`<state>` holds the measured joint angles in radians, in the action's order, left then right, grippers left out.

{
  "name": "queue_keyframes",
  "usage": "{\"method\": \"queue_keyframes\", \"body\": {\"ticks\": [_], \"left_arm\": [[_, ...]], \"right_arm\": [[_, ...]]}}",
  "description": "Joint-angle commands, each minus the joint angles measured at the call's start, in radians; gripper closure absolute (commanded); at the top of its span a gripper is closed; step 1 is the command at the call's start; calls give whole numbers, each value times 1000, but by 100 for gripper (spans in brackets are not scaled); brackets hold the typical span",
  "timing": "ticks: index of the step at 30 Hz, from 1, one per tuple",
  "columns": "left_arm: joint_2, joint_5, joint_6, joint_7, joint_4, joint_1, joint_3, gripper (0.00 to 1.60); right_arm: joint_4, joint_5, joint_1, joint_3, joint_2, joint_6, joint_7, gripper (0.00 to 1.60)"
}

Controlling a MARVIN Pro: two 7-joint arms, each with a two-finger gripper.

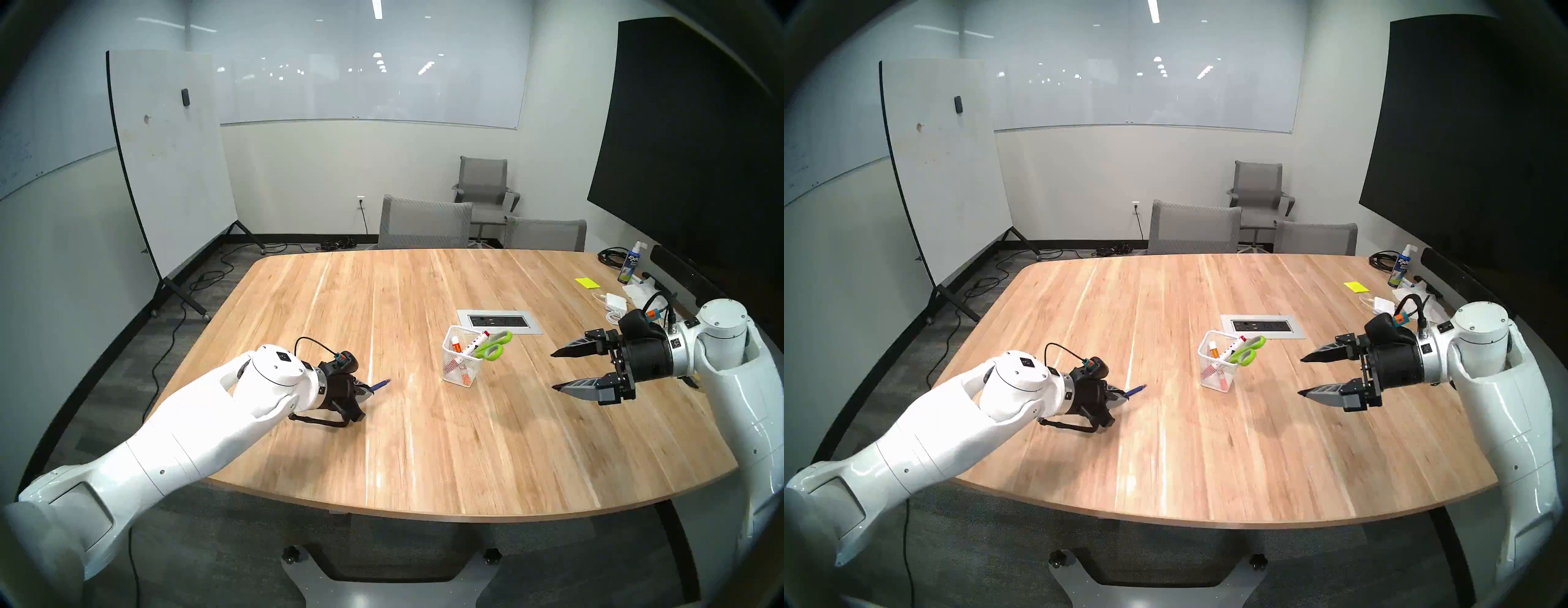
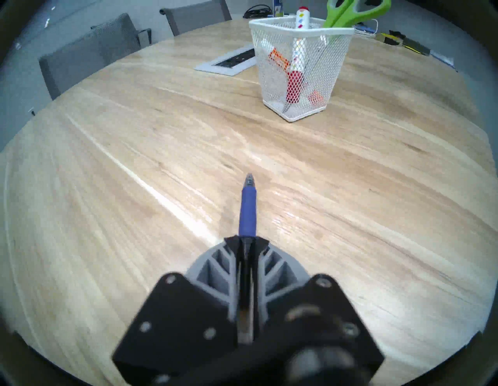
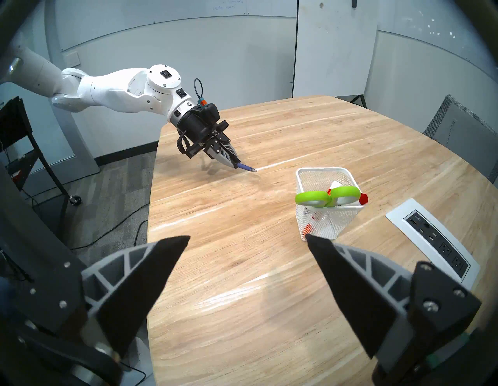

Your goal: Place the pen, the marker, and the scissors into the pen holder

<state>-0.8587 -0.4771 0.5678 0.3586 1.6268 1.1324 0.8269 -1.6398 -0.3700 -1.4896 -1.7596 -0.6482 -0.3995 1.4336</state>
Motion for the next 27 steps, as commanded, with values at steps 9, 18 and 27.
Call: {"method": "queue_keyframes", "body": {"ticks": [9, 18, 27], "left_arm": [[43, 5, -35, -50, 174, 11, 47, 160], [28, 23, -48, -47, 182, -23, 41, 160], [17, 58, -48, -4, 181, -84, 27, 160]], "right_arm": [[-7, -6, 7, -9, 3, -2, 2, 0], [-7, -6, 7, -9, 3, -2, 2, 0], [-7, -6, 7, -9, 3, -2, 2, 0]]}}
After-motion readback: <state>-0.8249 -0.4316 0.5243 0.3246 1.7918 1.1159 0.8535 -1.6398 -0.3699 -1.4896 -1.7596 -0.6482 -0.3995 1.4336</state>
